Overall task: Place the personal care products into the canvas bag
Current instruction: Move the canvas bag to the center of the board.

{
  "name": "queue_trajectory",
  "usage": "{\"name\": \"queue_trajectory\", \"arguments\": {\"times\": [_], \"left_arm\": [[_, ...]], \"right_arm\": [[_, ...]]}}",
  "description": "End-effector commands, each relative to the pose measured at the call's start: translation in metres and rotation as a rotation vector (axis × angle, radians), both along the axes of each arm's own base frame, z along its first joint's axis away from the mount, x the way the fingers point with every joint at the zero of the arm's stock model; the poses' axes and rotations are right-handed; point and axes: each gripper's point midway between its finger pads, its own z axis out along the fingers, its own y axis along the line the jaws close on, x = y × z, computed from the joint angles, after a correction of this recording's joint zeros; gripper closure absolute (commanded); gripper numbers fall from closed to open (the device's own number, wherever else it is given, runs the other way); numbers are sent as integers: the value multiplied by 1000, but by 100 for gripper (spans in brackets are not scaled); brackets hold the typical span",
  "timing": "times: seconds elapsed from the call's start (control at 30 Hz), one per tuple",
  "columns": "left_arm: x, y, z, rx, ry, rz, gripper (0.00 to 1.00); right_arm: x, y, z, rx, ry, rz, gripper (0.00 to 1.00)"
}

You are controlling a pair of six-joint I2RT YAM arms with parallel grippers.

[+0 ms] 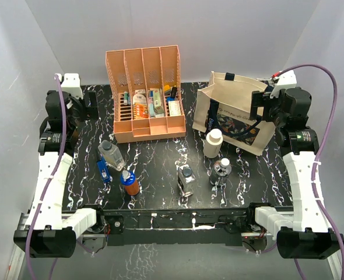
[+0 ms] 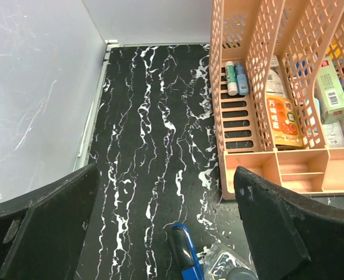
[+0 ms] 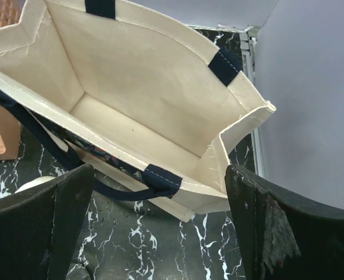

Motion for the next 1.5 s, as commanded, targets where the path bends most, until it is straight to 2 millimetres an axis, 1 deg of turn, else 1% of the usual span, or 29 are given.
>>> {"name": "queue_trajectory", "arguments": {"times": [0.0,0.2,0.37,0.5,0.57,0.63,0.73,0.87,0.97,1.07,1.13,1.2,1.27,1.33,1.37,1.4,1.47], "left_arm": [[6,-12,9,-22,-57,-46,3],[10,-19,6,-31,-65,-78,3],[12,-21,6,-39,-79,-77,3],[12,-24,5,-44,-80,-94,3],[12,-27,3,-43,-73,-115,3],[12,-32,2,-38,-69,-148,3],[11,-43,2,-45,-63,-216,3],[9,-56,0,-65,-56,-286,3],[9,-64,-3,-79,-48,-327,3],[9,-69,-7,-92,-39,-353,3],[8,-73,-9,-100,-33,-372,3],[6,-77,-14,-109,-21,-394,3],[5,-81,-18,-117,-10,-418,3],[4,-86,-22,-127,1,-444,3],[4,-88,-24,-134,8,-457,3],[4,-91,-26,-142,13,-475,3],[3,-98,-27,-157,20,-512,3]], "right_arm": [[3,9,27,6,-120,56,2],[5,14,31,12,-145,86,2],[7,20,37,0,-168,126,2],[9,27,41,-53,-170,199,2],[11,33,37,-98,-156,267,2],[16,37,31,-145,-133,319,2],[28,35,20,-190,-76,347,2],[40,39,-12,-234,43,440,2],[41,45,-37,-244,143,524,2],[43,42,-60,-251,223,545,3],[41,44,-71,-233,269,560,9],[33,49,-75,-192,295,576,21],[23,57,-75,-130,303,579,38],[12,67,-73,-65,301,588,60],[7,71,-71,-31,298,592,65],[2,77,-70,2,296,600,67],[-8,89,-68,58,298,623,68]]}}
